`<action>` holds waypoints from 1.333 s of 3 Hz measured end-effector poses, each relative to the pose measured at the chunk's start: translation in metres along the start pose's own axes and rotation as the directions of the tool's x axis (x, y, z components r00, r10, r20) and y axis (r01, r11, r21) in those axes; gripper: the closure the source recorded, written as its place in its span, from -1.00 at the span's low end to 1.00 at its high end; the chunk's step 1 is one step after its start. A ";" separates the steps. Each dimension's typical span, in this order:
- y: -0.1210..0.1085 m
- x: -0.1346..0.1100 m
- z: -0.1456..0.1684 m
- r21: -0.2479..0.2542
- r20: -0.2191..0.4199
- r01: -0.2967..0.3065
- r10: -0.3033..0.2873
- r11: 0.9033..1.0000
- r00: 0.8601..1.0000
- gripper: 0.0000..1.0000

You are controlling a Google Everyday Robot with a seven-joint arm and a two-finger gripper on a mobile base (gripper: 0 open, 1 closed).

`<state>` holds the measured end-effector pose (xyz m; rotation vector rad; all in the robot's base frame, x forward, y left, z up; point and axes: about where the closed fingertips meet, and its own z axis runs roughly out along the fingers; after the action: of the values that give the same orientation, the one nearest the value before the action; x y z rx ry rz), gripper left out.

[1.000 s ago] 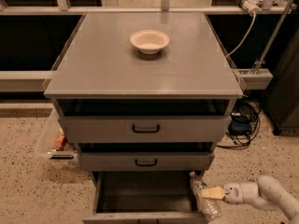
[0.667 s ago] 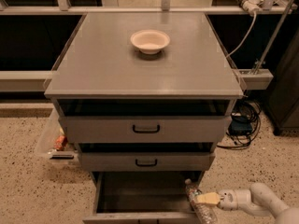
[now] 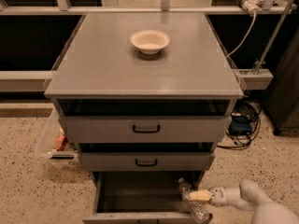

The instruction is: Place water bottle into bottom drawer

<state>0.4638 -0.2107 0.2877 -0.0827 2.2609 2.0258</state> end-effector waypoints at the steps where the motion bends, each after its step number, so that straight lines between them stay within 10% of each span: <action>1: -0.005 -0.032 0.012 0.047 -0.035 0.056 -0.054 0.997 0.998 1.00; 4: -0.047 -0.051 0.015 0.211 0.011 0.083 -0.087 0.974 0.996 1.00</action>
Offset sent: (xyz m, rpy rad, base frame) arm 0.0760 0.0111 -0.0299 -0.1628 -0.0778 0.0420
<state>0.5198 -0.2027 0.2459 -0.1383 2.3993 1.7268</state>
